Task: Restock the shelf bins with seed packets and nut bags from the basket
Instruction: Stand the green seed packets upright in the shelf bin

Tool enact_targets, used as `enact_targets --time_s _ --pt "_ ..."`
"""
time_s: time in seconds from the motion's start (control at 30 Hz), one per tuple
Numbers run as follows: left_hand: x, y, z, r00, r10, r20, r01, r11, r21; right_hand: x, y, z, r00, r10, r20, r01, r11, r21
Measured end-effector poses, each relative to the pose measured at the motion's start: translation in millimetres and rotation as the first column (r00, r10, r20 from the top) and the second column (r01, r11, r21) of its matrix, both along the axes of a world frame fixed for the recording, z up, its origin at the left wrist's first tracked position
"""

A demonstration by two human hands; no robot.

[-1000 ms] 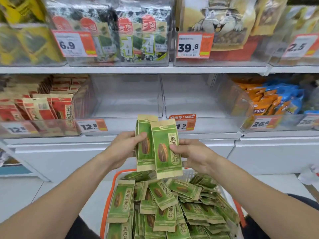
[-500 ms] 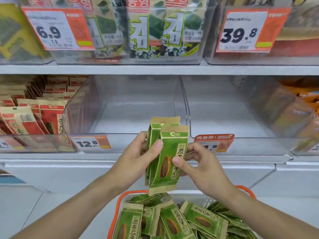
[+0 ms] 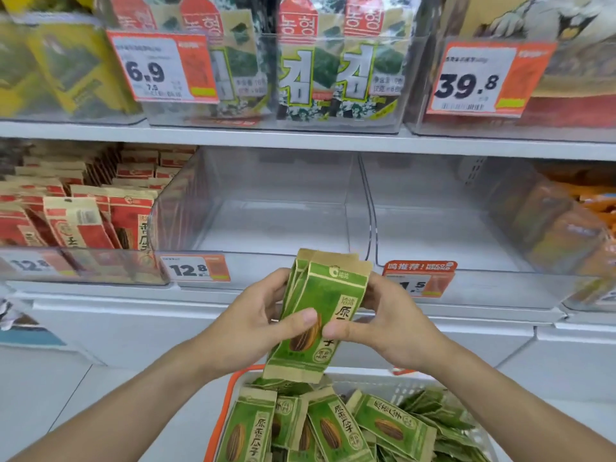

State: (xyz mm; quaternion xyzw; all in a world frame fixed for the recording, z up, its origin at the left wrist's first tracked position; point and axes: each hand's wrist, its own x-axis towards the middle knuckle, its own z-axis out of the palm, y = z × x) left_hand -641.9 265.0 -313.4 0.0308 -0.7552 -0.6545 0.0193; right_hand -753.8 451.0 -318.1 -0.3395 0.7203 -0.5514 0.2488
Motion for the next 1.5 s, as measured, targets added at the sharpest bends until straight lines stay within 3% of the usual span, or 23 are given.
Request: enact_targets --time_s 0.1,0.17,0.27,0.33,0.4,0.47,0.57,0.67,0.8,0.9,1.2,1.3,1.5 --pt "4 -9 8 0.998 -0.027 -0.064 0.020 0.995 -0.100 4 -8 7 0.996 -0.033 -0.079 0.028 0.998 -0.062" --pt "5 -15 14 0.989 -0.004 -0.146 -0.032 0.970 -0.240 8 -17 14 0.958 -0.119 -0.261 0.100 0.991 -0.086" --pt "7 -35 23 0.959 0.126 -0.255 -0.226 0.882 -0.413 7 -35 27 0.719 -0.191 -0.669 0.066 0.976 -0.207" --pt "4 -51 22 0.909 0.240 -0.340 -0.382 0.806 -0.452 -2 -54 36 0.601 -0.249 -0.760 0.043 0.959 -0.280" --pt "0 -69 14 0.851 0.351 -0.390 -0.518 0.683 -0.516 -14 -79 43 0.577 -0.284 -0.766 0.082 0.953 -0.292" --pt "-5 -84 4 0.824 0.397 -0.404 -0.567 0.569 -0.596 -29 -107 45 0.638 -0.264 -0.724 0.146 0.964 -0.222" --pt "-10 -94 -6 0.837 0.359 -0.412 -0.546 0.527 -0.651 -58 -153 29 0.813 -0.215 -0.541 0.240 0.970 -0.025" --pt "-15 -105 -12 0.815 0.384 -0.434 -0.578 0.481 -0.660 -93 -200 11 0.852 -0.202 -0.482 0.291 0.950 0.116" --pt "-15 -126 -15 0.825 0.397 -0.402 -0.563 0.518 -0.644 -134 -263 -2 0.857 -0.250 -0.451 0.352 0.922 0.159" --pt "-15 -135 -16 0.859 0.346 -0.377 -0.511 0.607 -0.608 -152 -303 -15 0.842 -0.312 -0.441 0.383 0.920 0.080" --pt "-20 -151 -18 0.891 0.340 -0.301 -0.454 0.697 -0.555 -172 -351 -53 0.633 -0.323 -0.704 0.361 0.927 -0.100" --pt "-19 -152 -19 0.886 0.326 -0.329 -0.461 0.696 -0.551 -157 -348 -49 0.685 -0.439 -0.581 0.436 0.886 -0.155" --pt "-18 -151 -19 0.884 0.349 -0.310 -0.467 0.688 -0.555 -153 -351 -46 0.720 -0.471 -0.510 0.518 0.853 -0.057"
